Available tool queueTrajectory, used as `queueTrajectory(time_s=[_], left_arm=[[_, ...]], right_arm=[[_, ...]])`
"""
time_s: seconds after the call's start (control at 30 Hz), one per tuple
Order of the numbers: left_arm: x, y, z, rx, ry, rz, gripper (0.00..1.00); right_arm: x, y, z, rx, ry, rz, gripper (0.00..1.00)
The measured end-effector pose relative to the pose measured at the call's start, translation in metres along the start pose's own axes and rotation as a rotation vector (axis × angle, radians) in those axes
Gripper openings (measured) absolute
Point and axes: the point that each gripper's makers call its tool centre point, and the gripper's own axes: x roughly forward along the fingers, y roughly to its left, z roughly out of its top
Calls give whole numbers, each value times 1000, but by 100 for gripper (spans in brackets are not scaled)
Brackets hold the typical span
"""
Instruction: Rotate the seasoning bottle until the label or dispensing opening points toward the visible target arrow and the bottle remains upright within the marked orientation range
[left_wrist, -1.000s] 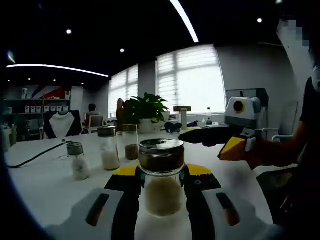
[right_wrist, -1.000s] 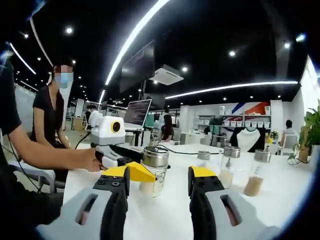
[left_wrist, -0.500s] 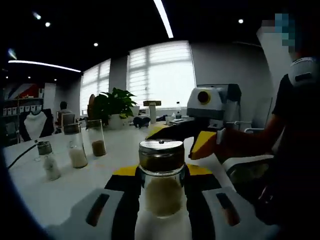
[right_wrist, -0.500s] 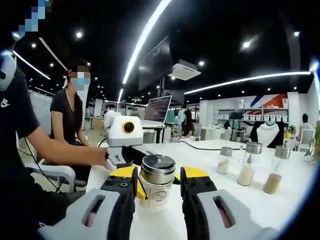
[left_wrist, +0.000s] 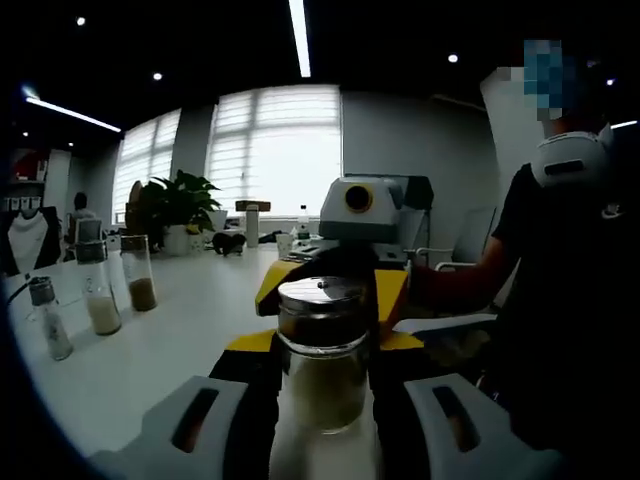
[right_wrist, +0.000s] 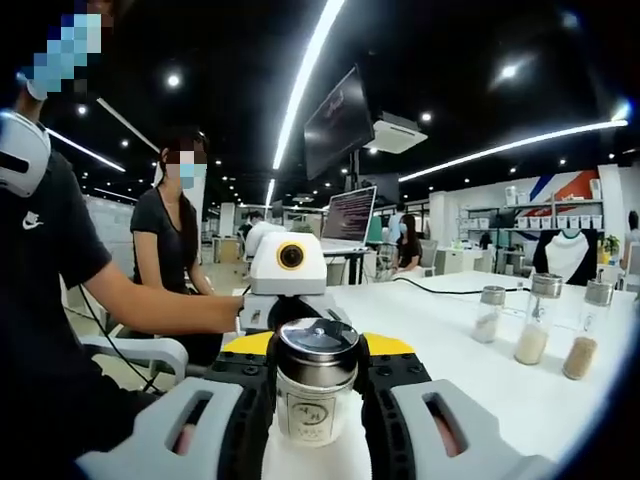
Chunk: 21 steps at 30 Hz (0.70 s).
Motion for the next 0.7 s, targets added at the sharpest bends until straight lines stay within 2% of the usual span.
queueTrajectory(time_s=[0.23, 0.33, 0.47, 0.6, 0.7], left_arm=[[1, 13, 0, -29, -3, 112, 36], [1, 21, 0, -29, -12, 205, 36], [1, 26, -1, -28, -18, 285, 35], [0, 36, -3, -63, -40, 377, 35], [-3, 45, -1, -43, -56, 496, 35]], right_arm=[[1, -12, -1, -1, 3, -95, 29], [0, -19, -1, 5, -1, -133, 29], [0, -27, 0, 3, -13, -178, 29], [1, -34, -1, 13, -11, -239, 29], [1, -42, 1, 8, -17, -313, 29]])
